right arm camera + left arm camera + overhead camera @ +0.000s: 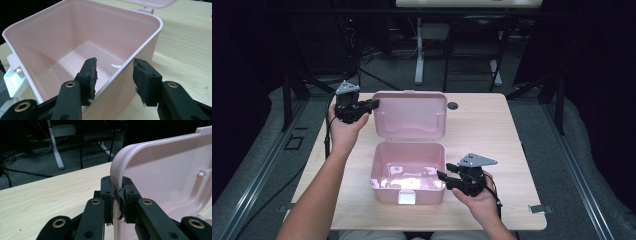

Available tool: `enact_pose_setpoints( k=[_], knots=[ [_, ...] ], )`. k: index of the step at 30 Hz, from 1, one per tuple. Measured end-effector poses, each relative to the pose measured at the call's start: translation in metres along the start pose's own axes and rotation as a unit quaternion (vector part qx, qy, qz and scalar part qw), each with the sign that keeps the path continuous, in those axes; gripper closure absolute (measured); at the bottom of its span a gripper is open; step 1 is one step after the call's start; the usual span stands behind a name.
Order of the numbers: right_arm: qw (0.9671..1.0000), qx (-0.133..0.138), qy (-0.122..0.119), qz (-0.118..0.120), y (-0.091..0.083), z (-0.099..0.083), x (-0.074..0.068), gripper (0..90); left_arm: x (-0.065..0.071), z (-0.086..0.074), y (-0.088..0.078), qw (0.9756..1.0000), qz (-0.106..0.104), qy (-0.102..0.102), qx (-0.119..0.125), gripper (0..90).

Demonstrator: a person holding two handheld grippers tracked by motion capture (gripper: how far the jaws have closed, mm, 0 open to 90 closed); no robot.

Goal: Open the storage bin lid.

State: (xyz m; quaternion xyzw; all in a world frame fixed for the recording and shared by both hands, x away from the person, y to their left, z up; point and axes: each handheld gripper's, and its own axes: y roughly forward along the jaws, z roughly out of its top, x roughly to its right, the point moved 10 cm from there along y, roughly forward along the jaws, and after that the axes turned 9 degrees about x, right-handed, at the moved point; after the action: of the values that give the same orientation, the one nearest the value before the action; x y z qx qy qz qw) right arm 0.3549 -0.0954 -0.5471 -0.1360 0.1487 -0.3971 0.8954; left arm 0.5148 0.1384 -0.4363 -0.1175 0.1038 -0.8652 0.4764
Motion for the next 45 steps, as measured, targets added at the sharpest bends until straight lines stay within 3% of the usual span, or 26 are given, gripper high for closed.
enact_pose_setpoints(
  k=[12, 22, 24, 30, 33, 34, 37, 45],
  knots=[
    [1.0000, 0.002, -0.001, 0.001, 0.000, 0.000, 0.000, 53.5, -0.004, -0.010, 0.009, 0.9999, 0.004, 0.001, -0.013, 78.7],
    [1.0000, 0.002, -0.003, 0.000, 0.001, 0.000, 0.000, 53.2, -0.011, -0.023, 0.012, 0.9995, 0.001, -0.019, -0.025, 79.2],
    [1.0000, 0.001, -0.002, 0.001, 0.001, 0.000, 0.000, 53.2, -0.009, -0.023, 0.012, 0.9993, -0.013, -0.029, -0.022, 80.5],
    [1.0000, 0.003, -0.002, -0.003, 0.001, 0.000, 0.001, 52.7, -0.007, -0.028, 0.011, 0.9995, -0.004, -0.012, -0.028, 77.6],
    [1.0000, -0.004, -0.002, 0.000, 0.004, -0.004, 0.000, 52.9, -0.008, -0.032, 0.009, 0.9994, -0.002, -0.009, -0.034, 75.0],
    [0.9998, -0.018, -0.011, -0.005, 0.005, -0.008, 0.000, 53.2, -0.008, -0.034, 0.007, 0.9993, -0.003, -0.011, -0.034, 74.4],
    [0.9997, -0.018, -0.017, -0.008, 0.006, -0.008, -0.001, 55.0, -0.009, -0.037, 0.003, 0.9993, -0.002, -0.011, -0.035, 71.8],
    [0.9998, -0.016, -0.011, -0.008, 0.005, -0.008, -0.001, 54.6, 0.001, -0.056, -0.019, 0.9986, -0.024, -0.020, -0.042, 64.6]
  ],
)
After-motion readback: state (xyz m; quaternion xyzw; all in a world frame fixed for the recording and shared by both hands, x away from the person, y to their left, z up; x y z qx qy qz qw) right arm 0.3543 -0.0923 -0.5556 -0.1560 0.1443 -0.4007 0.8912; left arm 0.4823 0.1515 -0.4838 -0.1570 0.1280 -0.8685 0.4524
